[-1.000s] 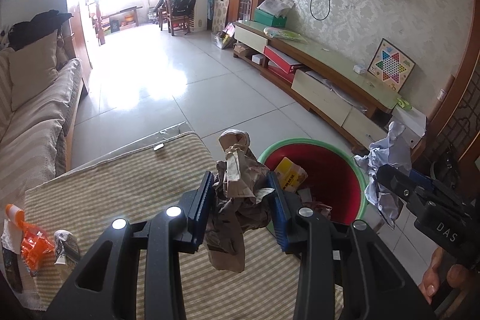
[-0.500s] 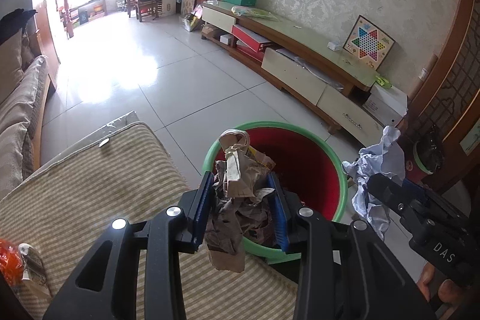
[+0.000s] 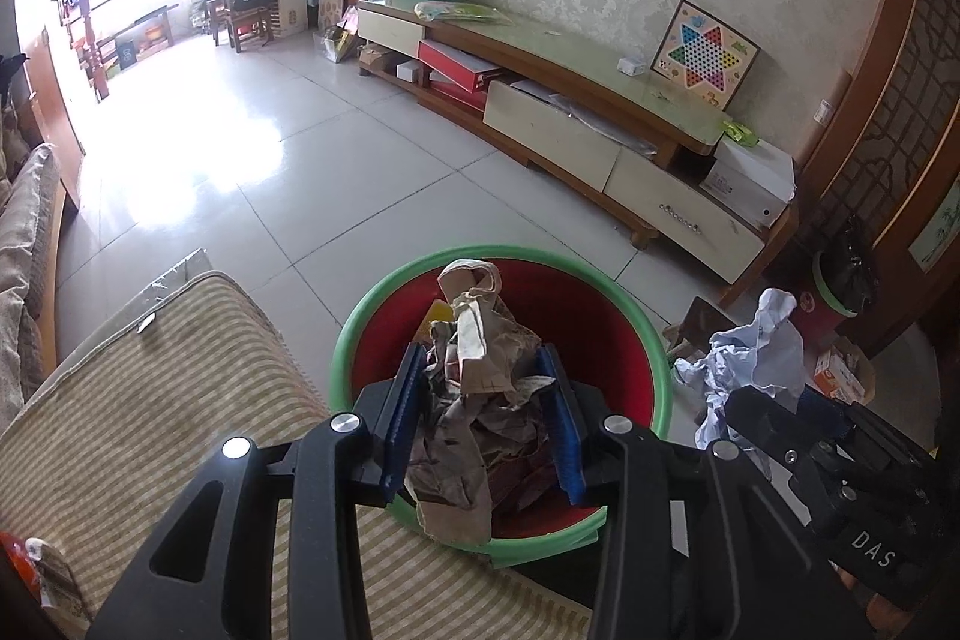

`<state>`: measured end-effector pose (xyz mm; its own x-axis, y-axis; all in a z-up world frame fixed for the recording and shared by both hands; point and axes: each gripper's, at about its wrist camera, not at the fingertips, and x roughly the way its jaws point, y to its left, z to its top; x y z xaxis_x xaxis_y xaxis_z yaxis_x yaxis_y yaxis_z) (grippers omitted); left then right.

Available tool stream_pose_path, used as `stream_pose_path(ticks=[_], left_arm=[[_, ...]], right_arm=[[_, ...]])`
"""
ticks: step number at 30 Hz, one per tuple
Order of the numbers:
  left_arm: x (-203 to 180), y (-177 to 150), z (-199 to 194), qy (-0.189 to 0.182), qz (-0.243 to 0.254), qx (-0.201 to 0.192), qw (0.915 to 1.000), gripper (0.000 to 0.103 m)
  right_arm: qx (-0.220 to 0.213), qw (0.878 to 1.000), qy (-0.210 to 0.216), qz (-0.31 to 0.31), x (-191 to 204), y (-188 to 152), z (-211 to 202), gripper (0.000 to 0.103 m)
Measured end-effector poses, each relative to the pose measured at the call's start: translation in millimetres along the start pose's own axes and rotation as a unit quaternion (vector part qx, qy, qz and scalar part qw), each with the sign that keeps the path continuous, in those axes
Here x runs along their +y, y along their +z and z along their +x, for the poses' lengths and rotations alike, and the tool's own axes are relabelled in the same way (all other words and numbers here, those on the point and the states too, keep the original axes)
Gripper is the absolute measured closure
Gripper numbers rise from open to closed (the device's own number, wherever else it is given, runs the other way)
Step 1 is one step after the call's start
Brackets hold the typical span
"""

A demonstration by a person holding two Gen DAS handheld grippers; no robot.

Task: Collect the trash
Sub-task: 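Open both tools to drop the brown paper and foil into the bin, then move both open tools back over the table toward the remaining trash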

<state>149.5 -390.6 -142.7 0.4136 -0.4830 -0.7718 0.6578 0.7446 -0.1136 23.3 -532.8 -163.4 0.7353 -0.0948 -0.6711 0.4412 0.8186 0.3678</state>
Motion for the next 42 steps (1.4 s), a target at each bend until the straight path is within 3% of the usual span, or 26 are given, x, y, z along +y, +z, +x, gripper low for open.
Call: stream_pose_path(ticks=[11,15,30,42], left_arm=[[-4,2,12,0.002,0.009,0.013,0.9999,0.059],[-8,4,11,0.001,0.013,0.005,0.9999,0.047],[-2,3,-10,0.01,0.013,-0.015,0.9998,0.033],[2,1,-34,0.033,0.024,-0.037,0.9985,0.031]], right_arm=[[0.006,1.0,-0.013,0.007,-13,-4,3,0.053],[0.005,1.0,-0.018,0.01,-17,-5,2,0.053],[0.011,1.0,-0.02,0.001,-14,-5,9,0.053],[0.018,0.999,-0.024,-0.018,-5,-2,25,0.053]])
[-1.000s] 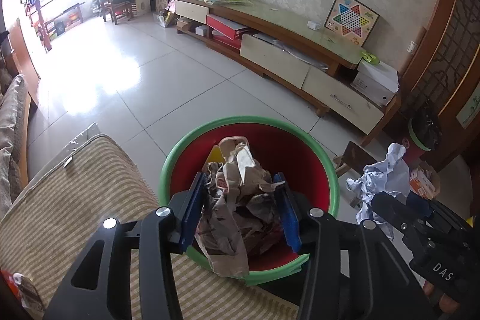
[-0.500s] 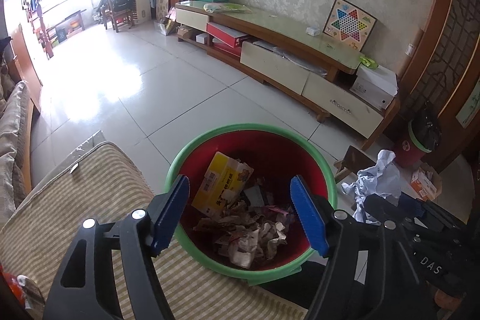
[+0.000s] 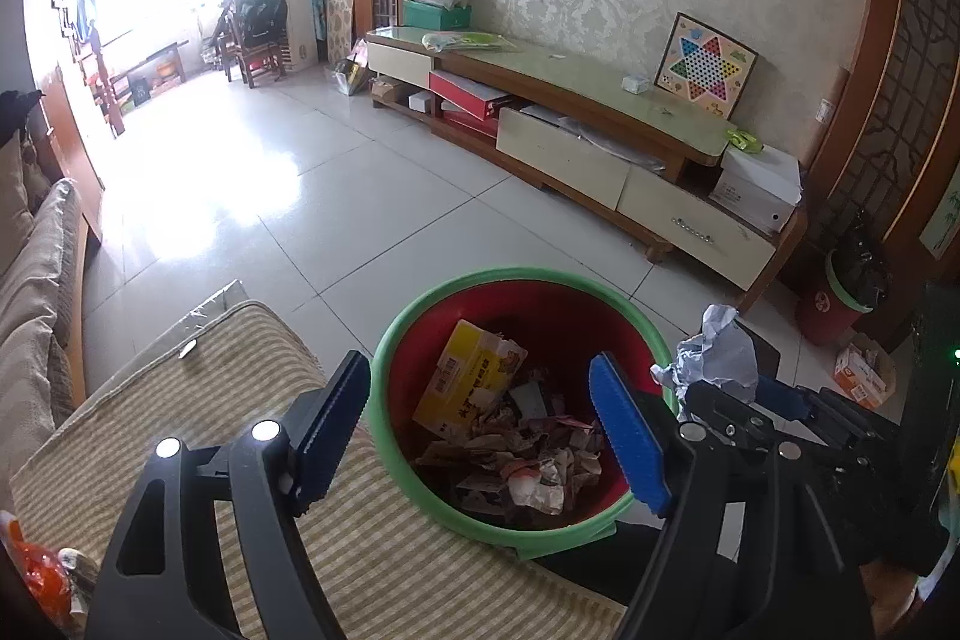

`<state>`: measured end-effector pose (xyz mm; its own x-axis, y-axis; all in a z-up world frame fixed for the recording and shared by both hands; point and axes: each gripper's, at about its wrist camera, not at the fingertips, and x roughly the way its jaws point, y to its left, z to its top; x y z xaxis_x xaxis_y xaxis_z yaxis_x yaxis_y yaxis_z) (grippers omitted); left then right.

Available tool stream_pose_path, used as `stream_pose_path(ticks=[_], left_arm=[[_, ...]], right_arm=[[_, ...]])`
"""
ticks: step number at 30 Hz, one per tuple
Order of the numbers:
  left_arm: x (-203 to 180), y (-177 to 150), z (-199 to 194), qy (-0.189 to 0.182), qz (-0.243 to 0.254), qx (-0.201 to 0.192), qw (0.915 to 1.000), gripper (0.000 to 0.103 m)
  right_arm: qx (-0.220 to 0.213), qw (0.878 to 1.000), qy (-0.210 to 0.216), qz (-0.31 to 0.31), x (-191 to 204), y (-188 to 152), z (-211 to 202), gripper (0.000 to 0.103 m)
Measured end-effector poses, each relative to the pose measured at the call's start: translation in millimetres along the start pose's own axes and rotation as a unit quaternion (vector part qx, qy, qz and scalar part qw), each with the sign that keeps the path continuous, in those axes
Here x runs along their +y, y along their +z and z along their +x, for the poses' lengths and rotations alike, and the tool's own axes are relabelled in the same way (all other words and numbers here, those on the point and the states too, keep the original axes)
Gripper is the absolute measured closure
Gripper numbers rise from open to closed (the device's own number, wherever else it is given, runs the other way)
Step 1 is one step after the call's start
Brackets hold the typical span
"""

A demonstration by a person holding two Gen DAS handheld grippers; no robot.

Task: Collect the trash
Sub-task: 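Move both open tools back over the table toward the remaining trash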

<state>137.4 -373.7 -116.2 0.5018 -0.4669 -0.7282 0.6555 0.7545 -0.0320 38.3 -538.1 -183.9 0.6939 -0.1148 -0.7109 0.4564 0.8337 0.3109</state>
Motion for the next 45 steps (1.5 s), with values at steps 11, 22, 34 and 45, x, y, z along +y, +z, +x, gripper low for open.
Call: stream_pose_path(ticks=[11,22,34,45], left_arm=[[21,-11,-19,0.004,-0.039,0.002,0.9992,0.031],[36,-18,-34,0.015,-0.052,-0.004,0.9985,0.031],[60,-30,-60,0.026,-0.087,-0.02,0.9957,0.03],[121,-74,-95,0.069,-0.138,-0.027,0.9876,0.024]], right_arm=[[0.005,1.0,-0.002,-0.016,8,5,10,0.053],[0.013,0.999,0.0,-0.046,30,13,27,0.053],[0.004,0.998,-0.016,-0.06,43,15,30,0.044],[0.004,0.996,0.017,-0.089,88,-4,-5,0.035]])
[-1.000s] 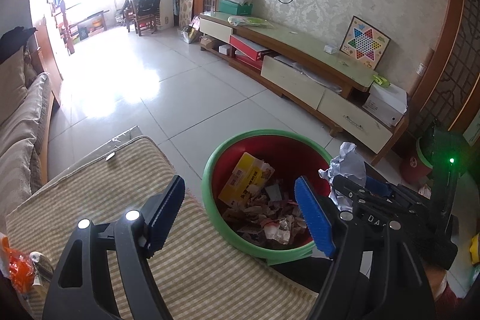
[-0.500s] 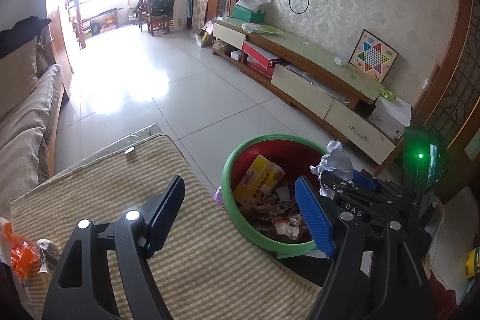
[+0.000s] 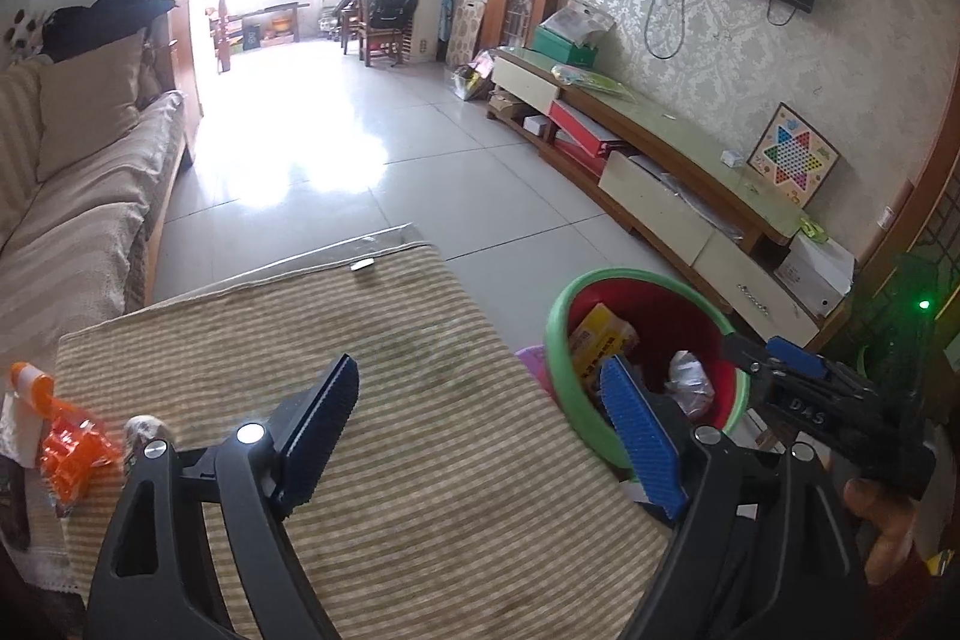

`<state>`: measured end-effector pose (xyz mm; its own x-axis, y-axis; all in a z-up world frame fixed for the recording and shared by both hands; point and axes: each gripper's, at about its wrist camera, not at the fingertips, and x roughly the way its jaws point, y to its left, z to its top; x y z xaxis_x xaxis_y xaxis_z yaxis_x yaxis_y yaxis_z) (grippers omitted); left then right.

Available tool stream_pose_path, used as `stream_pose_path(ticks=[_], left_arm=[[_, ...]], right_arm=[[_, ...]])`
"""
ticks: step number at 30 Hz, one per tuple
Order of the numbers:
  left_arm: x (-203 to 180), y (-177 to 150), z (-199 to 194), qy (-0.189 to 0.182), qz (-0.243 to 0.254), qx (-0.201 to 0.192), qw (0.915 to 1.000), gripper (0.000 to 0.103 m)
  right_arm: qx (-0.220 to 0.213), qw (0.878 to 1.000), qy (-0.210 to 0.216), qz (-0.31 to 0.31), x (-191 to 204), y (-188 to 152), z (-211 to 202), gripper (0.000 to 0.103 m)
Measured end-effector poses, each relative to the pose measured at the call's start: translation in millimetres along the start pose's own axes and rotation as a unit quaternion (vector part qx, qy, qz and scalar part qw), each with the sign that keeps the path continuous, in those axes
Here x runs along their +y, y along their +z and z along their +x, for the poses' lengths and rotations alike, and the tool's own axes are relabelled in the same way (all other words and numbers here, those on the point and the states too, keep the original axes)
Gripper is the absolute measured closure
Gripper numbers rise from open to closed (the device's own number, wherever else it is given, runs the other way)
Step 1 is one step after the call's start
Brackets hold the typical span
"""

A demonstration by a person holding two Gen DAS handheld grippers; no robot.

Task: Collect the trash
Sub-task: 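Move both open tools back over the table toward the remaining trash, then grasp the orange snack bag with the left tool while the right tool grasps the patterned paper cup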

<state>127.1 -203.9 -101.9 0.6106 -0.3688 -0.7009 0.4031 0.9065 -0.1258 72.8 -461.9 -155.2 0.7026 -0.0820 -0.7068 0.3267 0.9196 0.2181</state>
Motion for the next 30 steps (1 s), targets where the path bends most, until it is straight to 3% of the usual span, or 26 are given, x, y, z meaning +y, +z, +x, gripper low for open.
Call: stream_pose_path(ticks=[3,7,10,13,18,23,26,30], left_arm=[[46,-17,-9,0.052,-0.006,0.011,0.9986,0.024],[127,-38,-25,0.14,-0.019,0.03,0.9895,0.023],[189,-54,-29,0.205,-0.026,0.057,0.9767,0.019],[244,-66,-25,0.244,-0.051,0.086,0.9645,0.019],[304,-81,-1,0.244,-0.111,0.123,0.9555,0.019],[321,-89,27,0.215,-0.133,0.143,0.9568,0.021],[326,-94,37,0.213,-0.141,0.15,0.9551,0.049],[325,-100,23,0.19,-0.17,0.131,0.9581,0.054]], right_arm=[[0.019,1.0,0.015,-0.011,22,-13,-1,0.035],[0.051,0.997,0.042,-0.026,55,-31,4,0.035],[0.082,0.993,0.067,-0.054,89,-47,10,0.035],[0.099,0.987,0.091,-0.09,129,-63,10,0.035],[0.118,0.975,0.136,-0.131,188,-79,6,0.035],[0.12,0.962,0.169,-0.179,235,-85,-5,0.035],[0.122,0.956,0.186,-0.192,256,-83,-6,0.035],[0.14,0.948,0.213,-0.189,282,-78,8,0.035]])
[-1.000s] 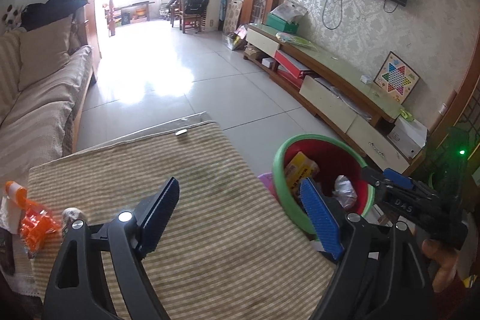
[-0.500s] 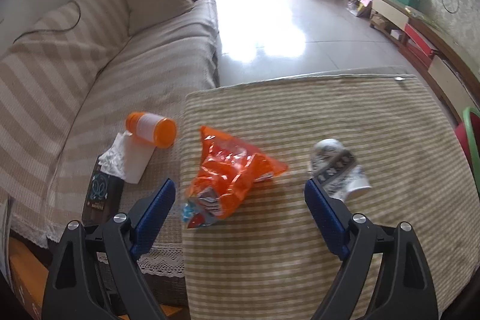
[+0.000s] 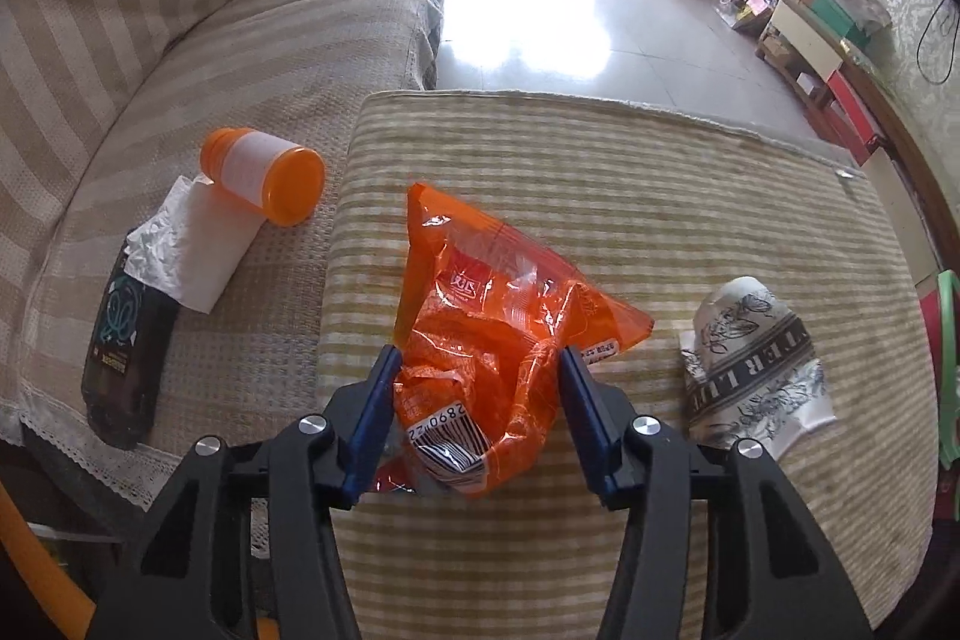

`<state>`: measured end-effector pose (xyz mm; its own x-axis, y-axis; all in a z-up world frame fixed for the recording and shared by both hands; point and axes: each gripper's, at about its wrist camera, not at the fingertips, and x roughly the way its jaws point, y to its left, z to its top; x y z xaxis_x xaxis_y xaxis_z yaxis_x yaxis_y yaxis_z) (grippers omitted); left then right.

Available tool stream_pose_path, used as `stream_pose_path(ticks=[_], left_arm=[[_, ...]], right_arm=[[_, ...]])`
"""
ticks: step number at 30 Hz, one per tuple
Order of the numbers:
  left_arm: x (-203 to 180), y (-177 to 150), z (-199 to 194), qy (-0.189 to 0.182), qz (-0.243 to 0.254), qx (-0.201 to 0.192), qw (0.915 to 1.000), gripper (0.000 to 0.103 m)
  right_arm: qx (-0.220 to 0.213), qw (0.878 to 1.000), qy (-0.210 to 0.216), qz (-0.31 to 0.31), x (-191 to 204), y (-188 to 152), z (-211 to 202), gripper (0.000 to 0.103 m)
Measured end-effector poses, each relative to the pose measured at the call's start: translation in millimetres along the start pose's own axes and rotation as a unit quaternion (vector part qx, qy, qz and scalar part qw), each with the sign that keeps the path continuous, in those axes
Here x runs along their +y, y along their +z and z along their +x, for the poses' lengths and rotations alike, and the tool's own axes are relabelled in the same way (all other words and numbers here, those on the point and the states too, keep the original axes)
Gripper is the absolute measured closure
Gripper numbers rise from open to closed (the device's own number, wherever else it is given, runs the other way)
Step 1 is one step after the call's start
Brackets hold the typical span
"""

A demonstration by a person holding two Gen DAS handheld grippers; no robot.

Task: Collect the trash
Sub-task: 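Grasp the orange snack bag with the left tool while the right tool grasps the patterned paper cup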

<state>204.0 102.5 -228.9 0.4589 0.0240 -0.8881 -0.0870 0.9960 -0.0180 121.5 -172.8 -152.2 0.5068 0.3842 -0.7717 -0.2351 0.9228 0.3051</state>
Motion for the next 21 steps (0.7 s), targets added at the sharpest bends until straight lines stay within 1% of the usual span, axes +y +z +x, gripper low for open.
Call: stream_pose_path(ticks=[3,5,9,13,15,17,19,21], left_arm=[[6,-23,-27,-0.01,-0.031,-0.025,0.9991,0.054],[11,-43,-43,-0.022,-0.055,-0.031,0.9978,0.054],[16,-81,-63,-0.026,-0.098,-0.027,0.9945,0.053],[15,-113,-74,-0.022,-0.126,-0.015,0.9916,0.052],[15,-121,-74,-0.023,-0.131,-0.009,0.991,0.05],[12,-128,-72,-0.024,-0.132,-0.003,0.9909,0.048],[11,-130,-70,-0.027,-0.129,0.005,0.9913,0.046],[11,-128,-71,-0.026,-0.128,0.003,0.9915,0.042]], right_arm=[[0.016,0.999,0.028,0.011,10,15,25,0.035],[0.03,0.999,0.038,0.019,17,23,45,0.035],[0.062,0.995,0.056,0.058,28,37,91,0.035],[0.092,0.992,0.049,0.065,44,43,130,0.035],[0.108,0.99,0.046,0.075,46,44,144,0.036],[0.12,0.988,0.043,0.083,45,43,155,0.048],[0.134,0.986,0.049,0.09,41,40,160,0.069],[0.134,0.985,0.057,0.088,39,37,157,0.077]])
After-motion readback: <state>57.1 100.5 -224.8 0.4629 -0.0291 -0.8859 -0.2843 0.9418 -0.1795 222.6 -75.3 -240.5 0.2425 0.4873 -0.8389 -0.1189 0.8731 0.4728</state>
